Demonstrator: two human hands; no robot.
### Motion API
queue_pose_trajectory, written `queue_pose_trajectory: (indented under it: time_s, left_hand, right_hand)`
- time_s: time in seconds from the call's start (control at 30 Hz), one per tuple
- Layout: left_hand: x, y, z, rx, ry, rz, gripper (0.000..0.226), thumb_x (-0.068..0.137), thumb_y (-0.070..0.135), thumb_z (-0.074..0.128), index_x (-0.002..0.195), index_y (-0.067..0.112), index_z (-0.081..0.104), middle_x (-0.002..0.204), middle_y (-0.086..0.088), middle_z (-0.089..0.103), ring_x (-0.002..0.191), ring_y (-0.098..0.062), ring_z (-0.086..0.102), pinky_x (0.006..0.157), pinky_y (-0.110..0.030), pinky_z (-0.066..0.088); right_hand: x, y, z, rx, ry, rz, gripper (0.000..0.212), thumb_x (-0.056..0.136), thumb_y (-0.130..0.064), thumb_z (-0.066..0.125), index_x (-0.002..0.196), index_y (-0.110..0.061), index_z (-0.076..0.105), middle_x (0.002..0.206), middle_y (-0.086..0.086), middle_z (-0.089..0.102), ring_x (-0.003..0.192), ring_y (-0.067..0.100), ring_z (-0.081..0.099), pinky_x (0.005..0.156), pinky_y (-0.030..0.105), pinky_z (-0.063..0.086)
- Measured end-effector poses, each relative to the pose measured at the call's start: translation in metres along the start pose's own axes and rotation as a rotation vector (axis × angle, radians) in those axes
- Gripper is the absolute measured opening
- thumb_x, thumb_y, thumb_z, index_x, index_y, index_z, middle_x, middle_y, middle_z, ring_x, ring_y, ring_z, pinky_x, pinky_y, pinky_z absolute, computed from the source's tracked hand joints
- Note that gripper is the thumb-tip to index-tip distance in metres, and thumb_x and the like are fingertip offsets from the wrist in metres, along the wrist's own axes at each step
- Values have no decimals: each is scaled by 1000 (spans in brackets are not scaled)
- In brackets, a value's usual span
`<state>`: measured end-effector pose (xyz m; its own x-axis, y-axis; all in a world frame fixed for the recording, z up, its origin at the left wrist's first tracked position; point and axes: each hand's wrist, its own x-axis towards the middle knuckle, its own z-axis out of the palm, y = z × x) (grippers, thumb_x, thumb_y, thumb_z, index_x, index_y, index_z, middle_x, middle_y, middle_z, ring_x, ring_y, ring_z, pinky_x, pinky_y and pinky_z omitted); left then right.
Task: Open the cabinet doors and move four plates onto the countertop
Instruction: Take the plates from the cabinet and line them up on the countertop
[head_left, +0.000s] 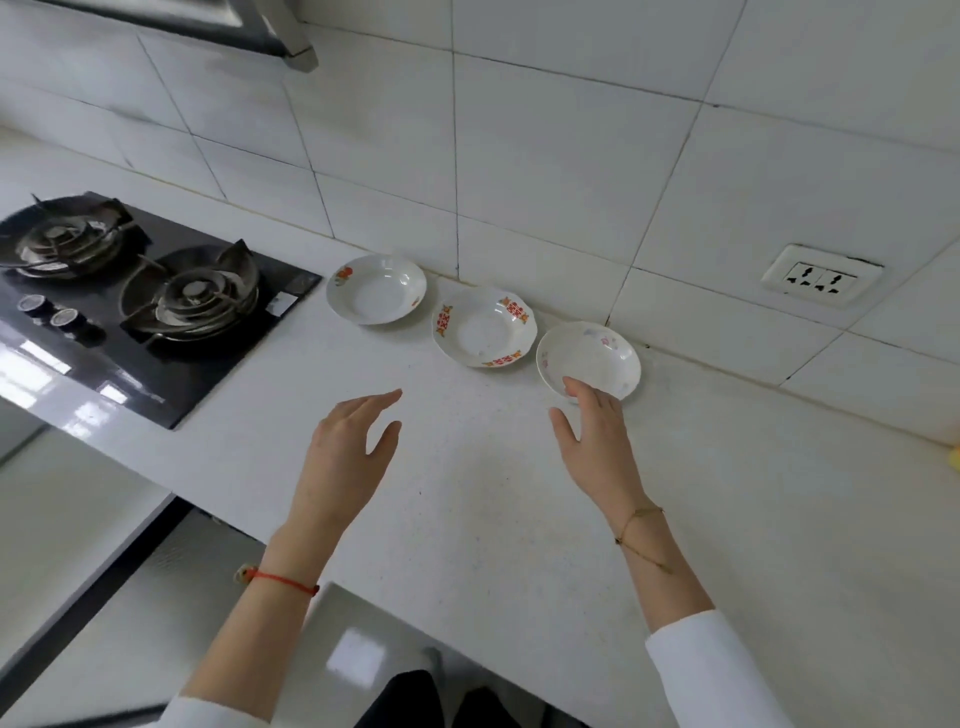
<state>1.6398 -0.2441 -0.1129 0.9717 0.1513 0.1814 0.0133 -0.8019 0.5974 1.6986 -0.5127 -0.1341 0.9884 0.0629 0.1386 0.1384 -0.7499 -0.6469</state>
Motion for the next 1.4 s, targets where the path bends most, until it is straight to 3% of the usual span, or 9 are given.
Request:
queue_pose_trajectory:
  time_s: [0.4, 0.57, 0.73, 0.9, 1.13, 1.33, 1.4]
  left_hand:
    - [-105, -82, -100, 25, 98, -73, 38, 93, 22, 60, 131, 29, 58, 125, 4, 63, 114, -19, 59, 102, -37, 47]
    - [-147, -135, -147, 26, 75, -67, 37, 94, 24, 58, 131, 29, 58, 125, 2, 62, 98, -7, 57, 94, -26, 46]
    - [-184, -185, -189, 55, 65, 11, 33, 93, 18, 59, 126, 22, 63, 118, -1, 68, 109, -22, 61, 95, -39, 49]
    - [-223, -222, -220, 56, 69, 14, 33, 93, 18, 59, 125, 22, 64, 117, 2, 68, 110, -20, 61, 93, -26, 42]
    - [-265, -247, -237, 6, 70, -45, 31, 93, 18, 58, 123, 22, 65, 117, 4, 68, 109, -17, 62, 91, -22, 40]
    - [-281, -252, -228, -13, 70, -48, 32, 92, 17, 58, 123, 22, 64, 116, 4, 69, 107, -18, 64, 94, -38, 52]
    - [-282, -252, -223, -24, 66, -66, 32, 93, 18, 58, 124, 24, 64, 118, 5, 68, 108, -16, 64, 96, -38, 51]
  right_hand:
    - [-82, -97, 41, -8, -40, -102, 44, 98, -29, 47, 139, -15, 43, 138, -1, 50, 133, 16, 34, 112, 30, 32]
    - [-130, -148, 79, 6, -8, -104, 43, 98, -27, 48, 139, -14, 44, 136, 1, 52, 132, 18, 36, 111, 28, 31]
    - [-188, -193, 124, 27, 13, -72, 42, 99, -28, 46, 139, -15, 44, 136, 0, 51, 131, 15, 35, 107, 19, 25]
    - [-244, -223, 155, 35, 15, -50, 41, 99, -31, 44, 139, -18, 43, 135, -4, 51, 130, 12, 36, 104, 19, 26]
    - [-287, -240, 172, 25, -29, -48, 41, 99, -33, 44, 139, -22, 42, 133, -6, 52, 126, 8, 37, 101, 18, 27]
    - [-295, -237, 181, 39, -78, -43, 41, 99, -34, 44, 138, -22, 42, 132, -7, 52, 124, 7, 39, 98, 19, 30]
    - [-295, -234, 183, 35, -90, -47, 41, 100, -34, 44, 138, -21, 42, 132, -7, 53, 123, 8, 40, 98, 19, 30]
